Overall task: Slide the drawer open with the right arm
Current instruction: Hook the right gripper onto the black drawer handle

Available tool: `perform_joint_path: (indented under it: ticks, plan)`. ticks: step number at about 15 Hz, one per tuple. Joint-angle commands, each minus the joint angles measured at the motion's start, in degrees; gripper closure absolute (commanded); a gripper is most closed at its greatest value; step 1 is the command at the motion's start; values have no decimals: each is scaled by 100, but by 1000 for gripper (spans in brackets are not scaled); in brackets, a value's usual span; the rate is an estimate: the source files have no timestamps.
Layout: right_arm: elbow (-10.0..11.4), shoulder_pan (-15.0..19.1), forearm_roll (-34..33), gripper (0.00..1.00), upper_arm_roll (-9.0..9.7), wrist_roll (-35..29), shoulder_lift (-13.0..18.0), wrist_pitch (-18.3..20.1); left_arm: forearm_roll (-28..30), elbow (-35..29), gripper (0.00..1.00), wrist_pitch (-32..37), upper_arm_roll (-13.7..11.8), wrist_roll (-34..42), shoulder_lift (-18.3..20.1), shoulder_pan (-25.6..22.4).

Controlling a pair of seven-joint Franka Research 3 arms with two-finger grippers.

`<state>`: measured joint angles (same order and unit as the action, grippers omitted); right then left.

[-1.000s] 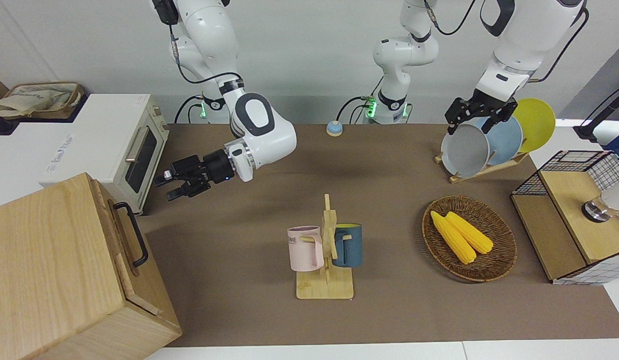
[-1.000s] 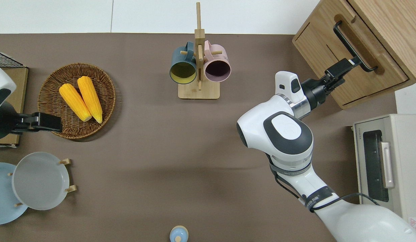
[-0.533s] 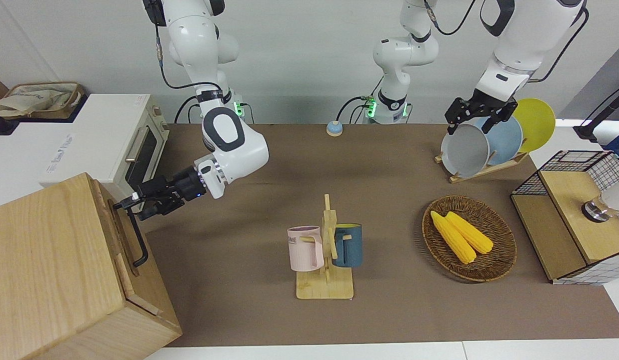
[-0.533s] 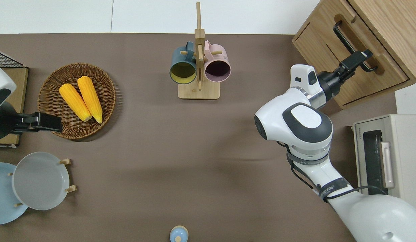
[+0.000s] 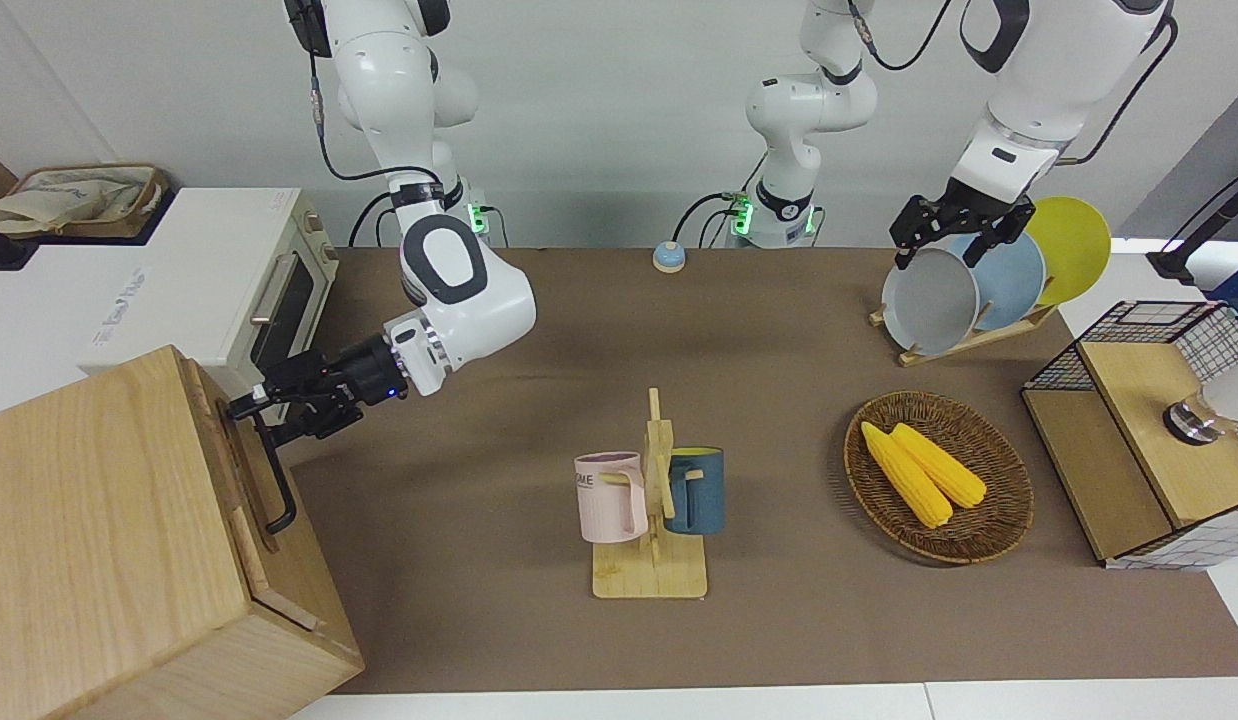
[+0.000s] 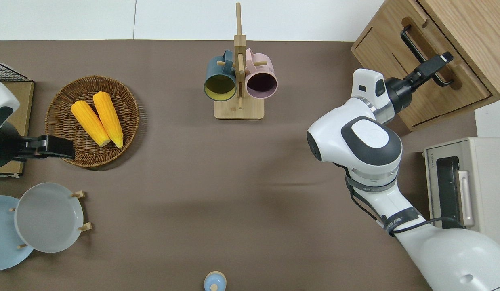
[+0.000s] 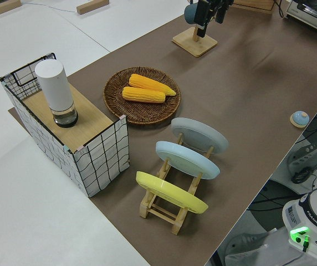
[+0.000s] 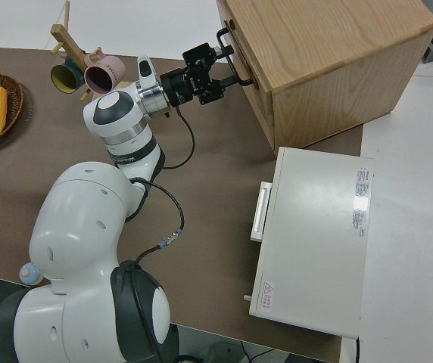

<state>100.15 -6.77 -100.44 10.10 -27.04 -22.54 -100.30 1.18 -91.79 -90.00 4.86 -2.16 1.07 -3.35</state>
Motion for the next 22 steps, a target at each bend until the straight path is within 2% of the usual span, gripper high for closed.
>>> perform_joint_path:
  ticks: [1, 3, 8, 11, 12, 17, 22]
  plan:
    - [-373, 62, 119, 82, 9, -451, -259, -61, -74, 4, 5, 27, -21, 40, 42, 27]
    - [-479, 36, 261, 103, 9, -539, -312, -25, -74, 4, 2, 27, -12, 40, 42, 27]
    - [-471, 36, 296, 189, 9, -618, -321, -34, -74, 4, 5, 27, -12, 40, 51, 27]
    - [-471, 1, 314, 280, 9, -627, -321, -34, -74, 4, 2, 27, -12, 31, 42, 27]
    - [-471, -8, 340, 343, 9, -627, -321, -25, -74, 4, 2, 27, -21, 40, 42, 27]
    - [-471, -52, 463, 828, 18, -627, -321, 1, -74, 4, 2, 27, -21, 31, 42, 36]
    - [-471, -61, 472, 915, 27, -627, -321, 1, -74, 4, 2, 27, -21, 31, 51, 27]
